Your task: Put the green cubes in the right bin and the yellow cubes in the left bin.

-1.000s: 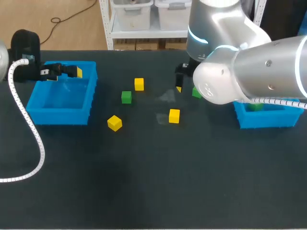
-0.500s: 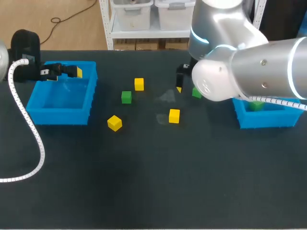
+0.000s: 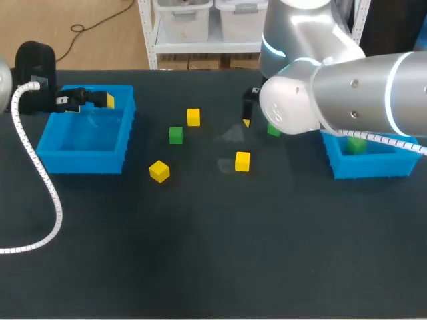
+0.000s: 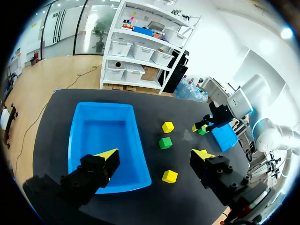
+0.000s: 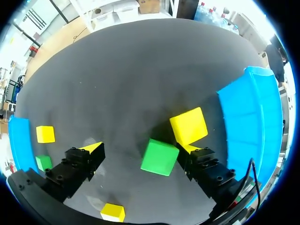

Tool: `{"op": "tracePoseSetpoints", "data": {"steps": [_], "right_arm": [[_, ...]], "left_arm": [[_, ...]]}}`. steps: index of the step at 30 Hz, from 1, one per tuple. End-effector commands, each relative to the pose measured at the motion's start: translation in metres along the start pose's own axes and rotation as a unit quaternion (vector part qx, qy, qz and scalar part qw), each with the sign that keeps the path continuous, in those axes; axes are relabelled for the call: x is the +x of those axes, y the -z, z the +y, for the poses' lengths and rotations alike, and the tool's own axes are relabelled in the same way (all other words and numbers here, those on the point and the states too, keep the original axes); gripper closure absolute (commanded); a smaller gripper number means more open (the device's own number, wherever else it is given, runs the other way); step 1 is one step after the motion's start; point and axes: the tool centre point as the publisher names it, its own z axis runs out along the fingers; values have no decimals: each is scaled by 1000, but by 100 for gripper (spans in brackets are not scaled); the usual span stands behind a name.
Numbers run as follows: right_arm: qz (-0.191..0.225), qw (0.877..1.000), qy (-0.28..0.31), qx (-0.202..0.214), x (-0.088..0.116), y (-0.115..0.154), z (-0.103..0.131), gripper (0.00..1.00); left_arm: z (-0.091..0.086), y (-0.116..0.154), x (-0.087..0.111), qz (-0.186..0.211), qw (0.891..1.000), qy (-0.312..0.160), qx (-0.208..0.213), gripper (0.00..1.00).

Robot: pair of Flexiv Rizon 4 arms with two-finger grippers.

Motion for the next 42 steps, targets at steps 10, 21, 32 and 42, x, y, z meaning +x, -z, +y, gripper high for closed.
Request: {"op": "tracePoseSetpoints", "data": {"steps": [10, 21, 32, 42], "right_arm": [[0, 1000, 9, -13, -3, -1, 7, 100], [-8, 1000, 16, -19, 0, 4, 8, 100], [-106, 991, 72, -25, -13, 80, -9, 100], [-183, 982, -9, -56, -33, 148, -92, 100]], "left_arm": [[2, 0, 1, -3, 1000, -1, 6, 0], [2, 0, 1, -3, 1000, -1, 6, 0], [2, 0, 1, -3, 1000, -1, 6, 0], [2, 0, 1, -3, 1000, -1, 6, 0]]}}
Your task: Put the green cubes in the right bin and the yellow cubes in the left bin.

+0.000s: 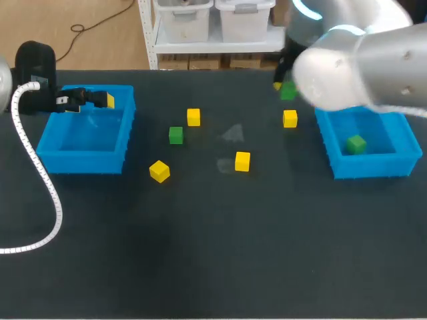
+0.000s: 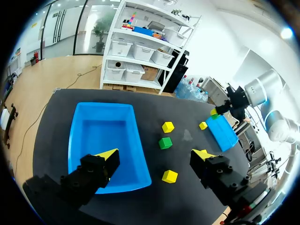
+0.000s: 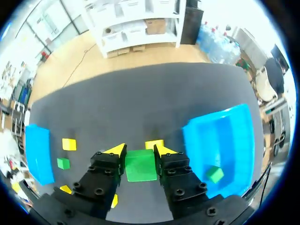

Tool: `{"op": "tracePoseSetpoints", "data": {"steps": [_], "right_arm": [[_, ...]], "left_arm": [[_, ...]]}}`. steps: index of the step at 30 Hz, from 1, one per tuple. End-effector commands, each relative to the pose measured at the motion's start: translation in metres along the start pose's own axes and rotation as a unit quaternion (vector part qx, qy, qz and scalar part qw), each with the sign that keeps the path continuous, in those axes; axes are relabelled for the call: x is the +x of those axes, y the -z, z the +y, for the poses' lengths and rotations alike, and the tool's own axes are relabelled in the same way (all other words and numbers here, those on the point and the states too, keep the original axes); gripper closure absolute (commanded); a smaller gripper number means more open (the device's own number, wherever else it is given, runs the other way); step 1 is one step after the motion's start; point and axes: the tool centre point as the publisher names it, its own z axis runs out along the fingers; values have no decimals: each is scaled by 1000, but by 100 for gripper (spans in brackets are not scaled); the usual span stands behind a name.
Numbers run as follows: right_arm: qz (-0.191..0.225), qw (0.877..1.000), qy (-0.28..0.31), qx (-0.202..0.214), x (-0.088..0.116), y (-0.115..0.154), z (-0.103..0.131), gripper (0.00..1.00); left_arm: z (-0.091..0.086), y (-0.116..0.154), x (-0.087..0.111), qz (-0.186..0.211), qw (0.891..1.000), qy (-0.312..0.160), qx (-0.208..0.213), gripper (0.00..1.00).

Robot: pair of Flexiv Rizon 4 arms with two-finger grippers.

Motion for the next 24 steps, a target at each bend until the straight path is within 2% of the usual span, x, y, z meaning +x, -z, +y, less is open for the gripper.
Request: {"op": "tracePoseSetpoints", "data": {"steps": [1, 7, 12, 14, 15, 16, 17, 21, 24], "right_arm": [[-105, 994, -30, -30, 10, 53, -59, 100], [-121, 987, -103, -27, 18, 63, -112, 100], [-117, 984, -134, -13, 31, 61, -140, 100], [-102, 986, -132, -16, 35, 57, -145, 100], [-91, 987, -128, -16, 36, 54, -146, 92], [-89, 988, -122, -15, 37, 51, -146, 36], [-90, 988, -123, -14, 38, 49, -145, 0], [-87, 989, -116, -17, 35, 46, -142, 0], [-86, 993, -76, -20, 25, 48, -130, 0]], "left_arm": [[2, 0, 1, -3, 1000, -1, 6, 0], [2, 0, 1, -3, 1000, -1, 6, 0], [2, 0, 1, -3, 1000, -1, 6, 0], [2, 0, 1, -3, 1000, -1, 6, 0], [2, 0, 1, -3, 1000, -1, 6, 0], [2, 0, 1, -3, 1000, -1, 6, 0], [2, 0, 1, -3, 1000, -1, 6, 0], [2, 0, 1, -3, 1000, -1, 6, 0], [2, 0, 1, -3, 1000, -1, 6, 0]]}}
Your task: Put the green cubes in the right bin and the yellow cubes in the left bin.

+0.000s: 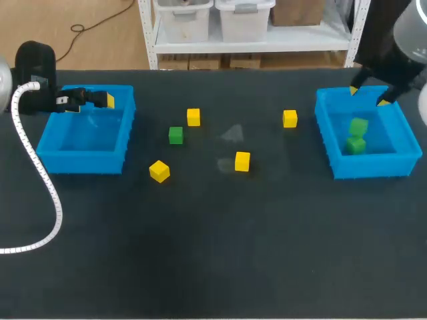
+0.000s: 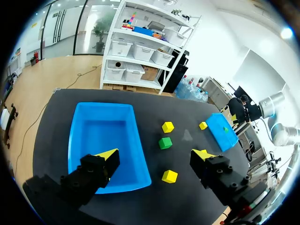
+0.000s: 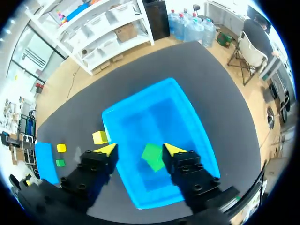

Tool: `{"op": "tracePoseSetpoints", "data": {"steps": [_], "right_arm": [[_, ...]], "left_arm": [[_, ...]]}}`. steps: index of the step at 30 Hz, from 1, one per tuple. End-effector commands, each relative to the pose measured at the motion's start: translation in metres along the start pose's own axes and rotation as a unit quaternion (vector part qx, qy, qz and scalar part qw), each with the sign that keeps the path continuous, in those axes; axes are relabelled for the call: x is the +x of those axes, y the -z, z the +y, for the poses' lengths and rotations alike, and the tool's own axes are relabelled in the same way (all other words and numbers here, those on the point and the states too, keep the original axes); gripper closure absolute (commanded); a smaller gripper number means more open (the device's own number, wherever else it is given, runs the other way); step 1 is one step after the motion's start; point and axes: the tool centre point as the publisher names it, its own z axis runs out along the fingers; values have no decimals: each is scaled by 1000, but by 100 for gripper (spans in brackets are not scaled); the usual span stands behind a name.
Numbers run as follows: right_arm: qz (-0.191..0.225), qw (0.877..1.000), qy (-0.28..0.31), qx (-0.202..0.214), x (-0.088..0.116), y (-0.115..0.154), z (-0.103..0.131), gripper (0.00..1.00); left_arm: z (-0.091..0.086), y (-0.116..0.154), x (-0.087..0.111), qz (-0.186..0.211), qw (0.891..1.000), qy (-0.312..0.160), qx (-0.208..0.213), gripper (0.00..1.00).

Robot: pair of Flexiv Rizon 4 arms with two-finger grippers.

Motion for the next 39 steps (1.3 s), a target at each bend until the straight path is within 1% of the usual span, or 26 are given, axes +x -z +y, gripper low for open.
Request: {"op": "tracePoseSetpoints", "data": {"steps": [1, 4, 6, 10, 12, 13, 14, 15, 16, 17, 18, 20, 21, 23, 25, 28, 32, 36, 39], "right_arm": [[-53, 998, 44, -9, -7, -1, 20, 0], [-46, 993, 107, -26, -16, 3, 54, 0], [-37, 987, 148, -48, -18, 4, 79, 0], [-18, 966, 246, -80, -15, 5, 138, 0], [-7, 955, 282, -93, -9, 4, 166, 0], [-6, 952, 291, -96, -6, 3, 178, 0], [-4, 952, 291, -98, -3, 1, 192, 0], [6, 947, 298, -116, 1, -1, 207, 0], [9, 946, 300, -124, 6, -2, 222, 0], [12, 942, 311, -129, 12, -3, 237, 0], [12, 938, 322, -128, 18, -3, 251, 0], [26, 932, 336, -133, 31, -5, 273, 0], [32, 929, 347, -128, 38, -8, 283, 0], [53, 924, 359, -122, 49, -12, 296, 0], [71, 918, 374, -107, 60, -15, 306, 0], [101, 912, 388, -88, 76, -23, 314, 0], [137, 904, 396, -77, 96, -30, 320, 0], [165, 903, 387, -81, 113, -37, 327, 0], [171, 906, 381, -74, 127, -42, 332, 0]], "left_arm": [[2, 0, 1, -3, 1000, -1, 6, 0], [2, 0, 1, -3, 1000, -1, 6, 0], [2, 0, 1, -3, 1000, -1, 6, 0], [2, 0, 1, -3, 1000, -1, 6, 0], [2, 0, 1, -3, 1000, -1, 6, 0], [2, 0, 1, -3, 1000, -1, 6, 0], [2, 0, 1, -3, 1000, -1, 6, 0], [2, 0, 1, -3, 1000, -1, 6, 0], [2, 0, 1, -3, 1000, -1, 6, 0], [2, 0, 1, -3, 1000, -1, 6, 0], [2, 0, 1, -3, 1000, -1, 6, 0], [2, 0, 1, -3, 1000, -1, 6, 0], [2, 0, 1, -3, 1000, -1, 6, 0], [2, 0, 1, -3, 1000, -1, 6, 0], [2, 0, 1, -3, 1000, -1, 6, 0], [2, 0, 1, -3, 1000, -1, 6, 0], [2, 0, 1, -3, 1000, -1, 6, 0], [2, 0, 1, -3, 1000, -1, 6, 0], [2, 0, 1, -3, 1000, -1, 6, 0]]}}
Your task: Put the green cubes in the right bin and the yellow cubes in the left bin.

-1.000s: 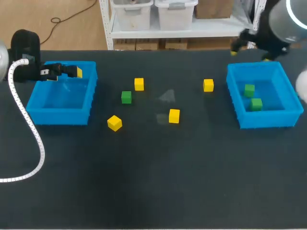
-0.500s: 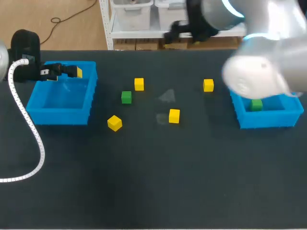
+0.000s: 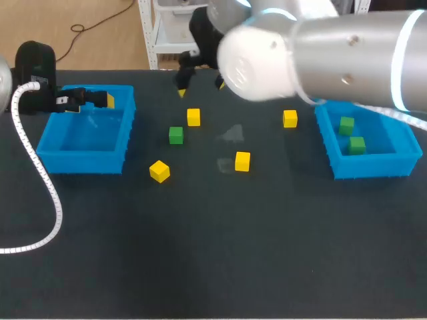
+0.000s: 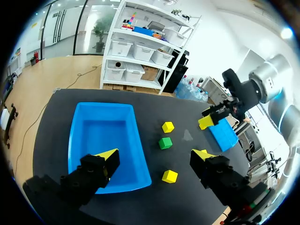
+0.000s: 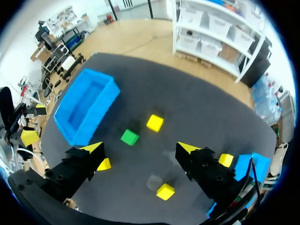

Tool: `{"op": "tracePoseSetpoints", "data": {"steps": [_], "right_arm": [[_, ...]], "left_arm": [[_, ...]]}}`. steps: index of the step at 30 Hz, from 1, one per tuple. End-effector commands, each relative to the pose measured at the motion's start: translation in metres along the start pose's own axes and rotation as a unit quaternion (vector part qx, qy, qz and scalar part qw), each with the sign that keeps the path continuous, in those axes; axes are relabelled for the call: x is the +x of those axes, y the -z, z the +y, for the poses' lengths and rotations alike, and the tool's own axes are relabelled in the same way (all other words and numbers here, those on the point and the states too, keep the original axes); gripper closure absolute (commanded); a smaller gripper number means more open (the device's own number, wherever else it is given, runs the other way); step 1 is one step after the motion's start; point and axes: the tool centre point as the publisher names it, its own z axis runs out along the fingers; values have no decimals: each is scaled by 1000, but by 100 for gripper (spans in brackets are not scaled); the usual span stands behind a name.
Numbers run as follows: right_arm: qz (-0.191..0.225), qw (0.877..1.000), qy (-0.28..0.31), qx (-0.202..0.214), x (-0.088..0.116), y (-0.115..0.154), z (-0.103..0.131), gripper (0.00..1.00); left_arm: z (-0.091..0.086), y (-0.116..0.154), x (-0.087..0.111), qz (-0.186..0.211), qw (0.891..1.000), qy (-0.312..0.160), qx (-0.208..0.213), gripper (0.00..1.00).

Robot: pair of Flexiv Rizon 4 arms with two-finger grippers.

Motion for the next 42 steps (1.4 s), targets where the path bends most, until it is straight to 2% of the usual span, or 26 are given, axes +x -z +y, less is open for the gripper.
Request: {"op": "tracePoseSetpoints", "data": {"steps": [1, 10, 19, 33, 42], "right_arm": [[79, 997, -7, 6, -2, -12, 11, 0], [117, 993, -15, 26, 10, -53, 30, 0], [116, 991, -9, 64, 18, -74, 35, 0], [130, 989, -38, 58, 22, -108, 31, 0], [141, 988, -29, 59, 19, -124, 32, 0]], "left_arm": [[2, 0, 1, -3, 1000, -1, 6, 0], [2, 0, 1, -3, 1000, -1, 6, 0], [2, 0, 1, -3, 1000, -1, 6, 0], [2, 0, 1, -3, 1000, -1, 6, 0], [2, 0, 1, -3, 1000, -1, 6, 0]]}}
